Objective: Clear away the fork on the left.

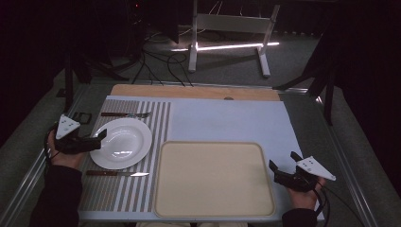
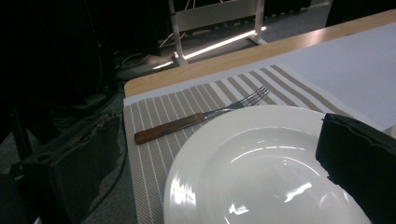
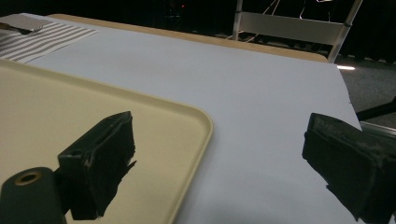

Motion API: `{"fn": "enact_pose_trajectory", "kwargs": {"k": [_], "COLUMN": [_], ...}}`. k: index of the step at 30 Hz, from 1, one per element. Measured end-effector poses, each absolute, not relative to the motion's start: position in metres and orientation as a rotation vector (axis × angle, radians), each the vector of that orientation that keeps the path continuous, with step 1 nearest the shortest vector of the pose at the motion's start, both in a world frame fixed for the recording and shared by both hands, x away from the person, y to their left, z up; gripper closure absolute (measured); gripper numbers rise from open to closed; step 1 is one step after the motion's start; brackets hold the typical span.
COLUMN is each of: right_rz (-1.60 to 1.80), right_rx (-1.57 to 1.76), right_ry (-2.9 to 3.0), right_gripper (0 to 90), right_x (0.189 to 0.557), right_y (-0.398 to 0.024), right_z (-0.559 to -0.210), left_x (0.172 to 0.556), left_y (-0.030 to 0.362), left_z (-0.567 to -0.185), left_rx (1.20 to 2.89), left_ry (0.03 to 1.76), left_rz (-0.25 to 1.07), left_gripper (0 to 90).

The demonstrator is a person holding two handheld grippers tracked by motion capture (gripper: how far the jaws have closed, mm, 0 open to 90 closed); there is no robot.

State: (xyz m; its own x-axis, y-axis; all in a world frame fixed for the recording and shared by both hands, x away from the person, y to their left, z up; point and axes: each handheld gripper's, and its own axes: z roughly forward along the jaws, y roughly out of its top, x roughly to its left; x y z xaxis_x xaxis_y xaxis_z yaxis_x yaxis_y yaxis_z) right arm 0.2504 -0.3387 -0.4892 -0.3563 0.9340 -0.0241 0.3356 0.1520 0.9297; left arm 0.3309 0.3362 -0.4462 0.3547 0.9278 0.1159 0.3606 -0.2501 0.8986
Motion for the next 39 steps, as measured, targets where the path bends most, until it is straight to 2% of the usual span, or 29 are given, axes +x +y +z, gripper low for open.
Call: {"fn": "enact_pose_trajectory", "kwargs": {"k": [39], "right_rz": [1.164], "right_rx": [1.265], "right_ry": [1.775], "right_gripper": [9.0], "right_x": [0.248], "right_y": [-0.340], "right_z": [-0.496], "left_x": [0.441], "left_y": [0.364], "left_z": [-0.453], "left_rx": [1.950], "left_ry": [1.166], "left_rz": [0.748], "left_gripper": [0.2]}}
